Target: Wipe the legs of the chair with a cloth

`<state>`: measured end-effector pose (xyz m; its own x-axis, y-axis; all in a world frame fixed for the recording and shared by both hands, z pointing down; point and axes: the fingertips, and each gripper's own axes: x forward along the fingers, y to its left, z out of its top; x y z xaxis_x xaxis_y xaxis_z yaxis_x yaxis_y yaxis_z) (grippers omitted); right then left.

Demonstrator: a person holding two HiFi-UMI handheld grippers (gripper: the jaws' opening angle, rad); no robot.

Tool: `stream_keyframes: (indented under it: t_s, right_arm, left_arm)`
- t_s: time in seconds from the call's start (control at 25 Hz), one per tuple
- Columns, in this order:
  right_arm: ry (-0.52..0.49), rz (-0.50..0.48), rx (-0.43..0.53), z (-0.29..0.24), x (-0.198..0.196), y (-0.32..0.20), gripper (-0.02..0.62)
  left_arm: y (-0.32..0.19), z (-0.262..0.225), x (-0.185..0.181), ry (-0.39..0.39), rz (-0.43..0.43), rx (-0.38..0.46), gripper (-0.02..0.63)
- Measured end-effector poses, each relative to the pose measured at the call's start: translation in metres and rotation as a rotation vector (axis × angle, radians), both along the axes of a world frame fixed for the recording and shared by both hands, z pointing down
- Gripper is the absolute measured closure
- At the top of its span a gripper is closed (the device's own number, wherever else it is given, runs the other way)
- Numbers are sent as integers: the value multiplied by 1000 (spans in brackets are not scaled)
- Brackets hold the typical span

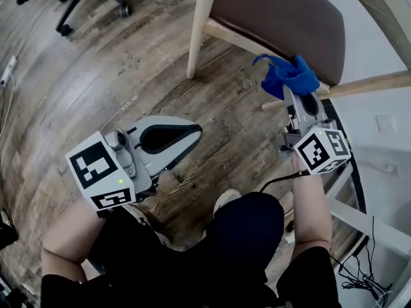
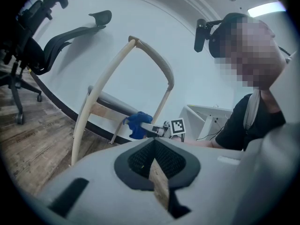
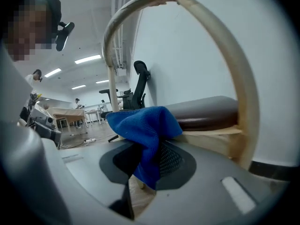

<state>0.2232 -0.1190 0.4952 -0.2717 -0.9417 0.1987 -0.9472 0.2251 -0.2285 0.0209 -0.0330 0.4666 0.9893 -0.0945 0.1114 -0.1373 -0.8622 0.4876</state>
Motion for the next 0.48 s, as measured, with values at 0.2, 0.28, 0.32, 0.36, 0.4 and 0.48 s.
stream_keyframes:
  t_s: [0.2, 0.28, 0.32, 0.36, 0.4, 0.48]
  right_arm:
    - [-38, -112, -1, -4, -58, -38, 508]
    - [-49, -154, -2, -4, -80, -50, 508]
    - [-50, -172, -2, -4, -90, -56, 508]
    - [-48, -188, -2, -3, -100, -61, 508]
    - [-45, -202, -1, -3, -110, -66, 508]
    - [-41, -225, 2, -1, -127, -75, 508]
  left_arm:
    - [-2, -9, -6, 19, -13, 11, 601]
    - [-2, -11, -9, 23, -20, 13, 600]
    - [-1, -11, -10, 25, -20, 14, 600]
    - [-1, -12, -11, 27, -20, 15, 600]
    - [0, -14, -13, 30, -18, 16, 600]
    - [1, -16, -17, 37, -17, 19, 601]
